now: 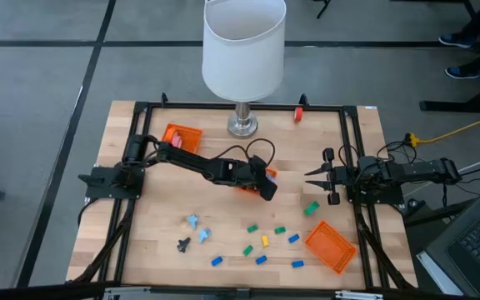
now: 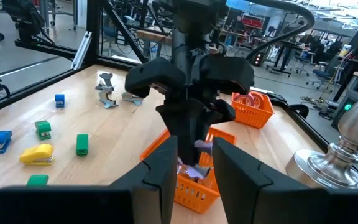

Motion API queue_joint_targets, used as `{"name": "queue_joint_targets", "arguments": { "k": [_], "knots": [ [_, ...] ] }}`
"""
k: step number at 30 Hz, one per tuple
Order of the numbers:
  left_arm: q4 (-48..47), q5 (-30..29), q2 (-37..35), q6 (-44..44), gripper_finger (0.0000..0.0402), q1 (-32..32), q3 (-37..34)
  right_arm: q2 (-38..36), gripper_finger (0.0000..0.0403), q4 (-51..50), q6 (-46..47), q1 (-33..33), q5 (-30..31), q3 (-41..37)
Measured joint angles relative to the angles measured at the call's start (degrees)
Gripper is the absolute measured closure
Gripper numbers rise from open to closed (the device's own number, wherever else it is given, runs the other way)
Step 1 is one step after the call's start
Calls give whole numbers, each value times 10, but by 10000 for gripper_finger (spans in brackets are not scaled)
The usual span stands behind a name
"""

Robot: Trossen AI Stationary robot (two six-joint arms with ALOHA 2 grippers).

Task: Pick and place Stapler, Stapler remover, tape
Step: Put the purple staple remover into the middle orange bin

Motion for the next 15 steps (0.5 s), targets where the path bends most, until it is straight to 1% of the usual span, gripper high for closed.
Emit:
{"name": "queue_joint_targets", "arguments": {
  "k": [10,15],
  "knots": [
    [4,-3,0,34,298,1,0,0,297,0,0,0,0,0],
    [-8,-2,-14,84,285,7,0,0,297,0,0,0,0,0]
  ]
}}
